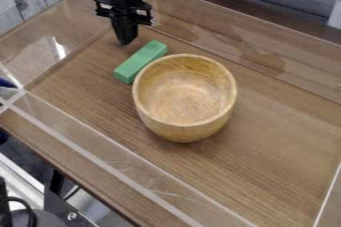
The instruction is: Remove the green block from inside the brown bowl and put it on the table
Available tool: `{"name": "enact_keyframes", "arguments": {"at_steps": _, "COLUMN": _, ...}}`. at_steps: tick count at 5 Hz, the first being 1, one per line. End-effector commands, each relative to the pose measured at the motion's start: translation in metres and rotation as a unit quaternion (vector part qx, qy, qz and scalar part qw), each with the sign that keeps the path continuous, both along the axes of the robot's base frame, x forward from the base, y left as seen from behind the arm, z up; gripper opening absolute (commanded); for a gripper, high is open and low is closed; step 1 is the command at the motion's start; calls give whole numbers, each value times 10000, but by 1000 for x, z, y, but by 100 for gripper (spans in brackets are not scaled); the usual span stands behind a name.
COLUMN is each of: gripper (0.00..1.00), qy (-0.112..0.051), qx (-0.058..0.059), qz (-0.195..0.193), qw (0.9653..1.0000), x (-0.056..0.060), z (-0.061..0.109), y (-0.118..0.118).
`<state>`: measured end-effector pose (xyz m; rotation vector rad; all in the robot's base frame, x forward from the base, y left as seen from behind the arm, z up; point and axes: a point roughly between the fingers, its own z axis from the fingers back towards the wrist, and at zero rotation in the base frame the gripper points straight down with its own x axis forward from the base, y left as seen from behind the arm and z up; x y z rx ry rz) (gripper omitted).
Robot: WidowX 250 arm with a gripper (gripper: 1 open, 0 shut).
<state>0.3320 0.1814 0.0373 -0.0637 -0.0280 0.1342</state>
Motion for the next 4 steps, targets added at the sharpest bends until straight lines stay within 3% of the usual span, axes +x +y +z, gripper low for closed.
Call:
{"name": "enact_keyframes", "arguments": {"at_steps": 1, "gripper": 0, "qy": -306, "qx": 185, "qz": 49, "qw": 9993, "x": 9, "z": 21, "y": 10}}
{"name": "enact_keyframes", "arguments": {"at_steps": 4, "gripper": 0, "qy": -287, "qx": 188, "qz": 116, "qw": 9993, "x": 8, "z": 18, "y": 17}}
